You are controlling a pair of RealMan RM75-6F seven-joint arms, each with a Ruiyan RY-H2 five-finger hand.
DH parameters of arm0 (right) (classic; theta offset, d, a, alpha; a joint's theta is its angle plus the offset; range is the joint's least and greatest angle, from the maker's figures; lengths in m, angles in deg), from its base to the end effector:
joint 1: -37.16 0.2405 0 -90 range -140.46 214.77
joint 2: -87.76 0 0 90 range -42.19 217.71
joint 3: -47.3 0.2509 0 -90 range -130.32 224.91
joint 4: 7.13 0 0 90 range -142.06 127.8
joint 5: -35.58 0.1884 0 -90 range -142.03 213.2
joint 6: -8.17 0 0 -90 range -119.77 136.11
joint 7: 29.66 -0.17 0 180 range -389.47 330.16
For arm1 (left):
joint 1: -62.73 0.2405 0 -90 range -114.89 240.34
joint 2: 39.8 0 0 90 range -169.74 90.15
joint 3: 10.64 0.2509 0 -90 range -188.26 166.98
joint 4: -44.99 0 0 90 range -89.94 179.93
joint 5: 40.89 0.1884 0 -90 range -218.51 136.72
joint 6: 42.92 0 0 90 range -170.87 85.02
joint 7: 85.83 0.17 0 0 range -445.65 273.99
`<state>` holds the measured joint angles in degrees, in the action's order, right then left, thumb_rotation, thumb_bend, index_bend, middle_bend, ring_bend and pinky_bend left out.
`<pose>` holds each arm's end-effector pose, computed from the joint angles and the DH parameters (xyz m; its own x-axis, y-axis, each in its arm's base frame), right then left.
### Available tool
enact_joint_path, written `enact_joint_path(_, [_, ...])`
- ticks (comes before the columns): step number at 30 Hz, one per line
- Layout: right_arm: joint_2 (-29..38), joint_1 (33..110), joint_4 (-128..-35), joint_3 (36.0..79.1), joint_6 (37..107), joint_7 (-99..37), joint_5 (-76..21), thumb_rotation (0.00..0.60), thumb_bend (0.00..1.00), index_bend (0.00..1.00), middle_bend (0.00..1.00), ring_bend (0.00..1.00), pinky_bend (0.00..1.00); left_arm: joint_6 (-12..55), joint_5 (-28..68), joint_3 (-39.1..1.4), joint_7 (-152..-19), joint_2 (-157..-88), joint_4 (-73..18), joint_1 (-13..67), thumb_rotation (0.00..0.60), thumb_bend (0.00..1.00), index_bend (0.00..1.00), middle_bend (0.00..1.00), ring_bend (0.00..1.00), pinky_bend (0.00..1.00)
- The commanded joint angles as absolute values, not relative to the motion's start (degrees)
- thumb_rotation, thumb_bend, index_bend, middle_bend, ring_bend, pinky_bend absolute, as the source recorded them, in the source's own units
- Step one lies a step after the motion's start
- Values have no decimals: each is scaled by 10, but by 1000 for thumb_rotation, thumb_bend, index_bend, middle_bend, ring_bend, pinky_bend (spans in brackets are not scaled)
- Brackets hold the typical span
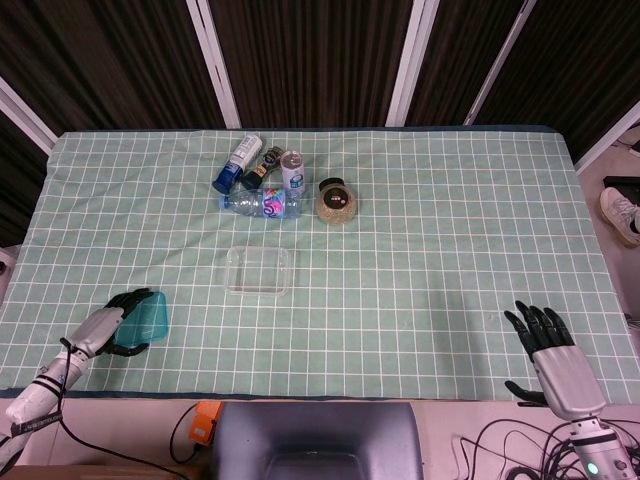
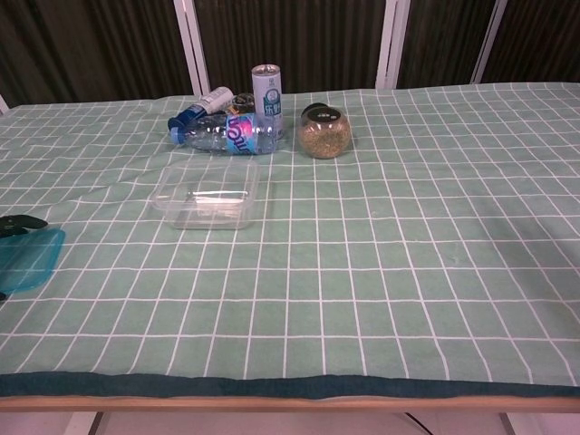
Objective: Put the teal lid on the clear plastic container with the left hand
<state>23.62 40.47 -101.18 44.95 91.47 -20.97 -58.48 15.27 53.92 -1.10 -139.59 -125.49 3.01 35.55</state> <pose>-0.2853 -0.1766 0.1461 0.5175 -0.1152 0.8479 -0.8535 -0.1403 0.5019 -0.3631 0.3097 0.0588 0.1655 0.5045 0.8474 0.9862 -0.0928 -0.1374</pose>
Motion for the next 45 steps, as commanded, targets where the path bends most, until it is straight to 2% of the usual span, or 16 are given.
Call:
enact_joint_path(1, [237,404,-1011,449,915,-211,-585,600,217,0,0,0,0,148,540,-8,-1397,-1255,31,355,600,237,0,0,0,1])
enact_joint_path(4, [237,404,-1011,449,915,-212,-585,600,218,0,0,0,0,142,539,-5,-1396,-1256,33,354,600,233,0,0,0,47])
enact_joint_path(9, [239,405,-1013,449,915,-213,-584,600,218,0,0,0,0,138,536,-3,-1393,-1262,41,355,600,227,0,0,9,226])
enact_joint_path(12, [238,404,-1012,448,915,-213,-585,600,217,0,0,0,0,134,532,-5,-1384,-1266,48,357,600,222,0,0,130,394])
enact_joint_path(14, [238,404,-1012,448,915,-213,-585,600,217,0,0,0,0,131,527,-8,-1375,-1269,51,358,600,233,0,2,257,515])
enact_joint_path(15, [238,405,-1012,448,914,-212,-585,600,217,0,0,0,0,131,523,-11,-1371,-1270,52,359,600,238,1,21,303,555])
enact_joint_path(17, [239,405,-1013,448,914,-212,-585,600,217,0,0,0,0,130,516,-16,-1365,-1274,55,360,600,247,45,125,402,623])
enact_joint_path(19, [239,404,-1013,448,915,-212,-584,600,217,0,0,0,0,129,511,-20,-1367,-1275,56,361,600,255,141,272,497,683])
enact_joint_path(21, [240,404,-1013,447,915,-214,-585,600,217,0,0,0,0,134,511,-21,-1371,-1276,56,362,600,263,204,350,550,726])
enact_joint_path(25, [240,404,-1013,447,914,-214,-585,600,217,0,0,0,0,155,514,-24,-1374,-1274,55,366,600,271,260,415,588,763])
enact_joint_path(33, [240,404,-1012,447,916,-215,-586,600,217,0,0,0,0,192,518,-33,-1348,-1248,12,365,600,270,265,425,591,766])
enact_joint_path(40, [242,405,-1013,446,915,-219,-588,600,217,0,0,0,0,221,517,-49,-1306,-1204,-63,358,600,270,265,428,596,771])
enact_joint_path(45, [241,407,-1012,444,911,-220,-590,600,217,0,0,0,0,227,509,-74,-1250,-1149,-157,338,600,271,267,431,603,776])
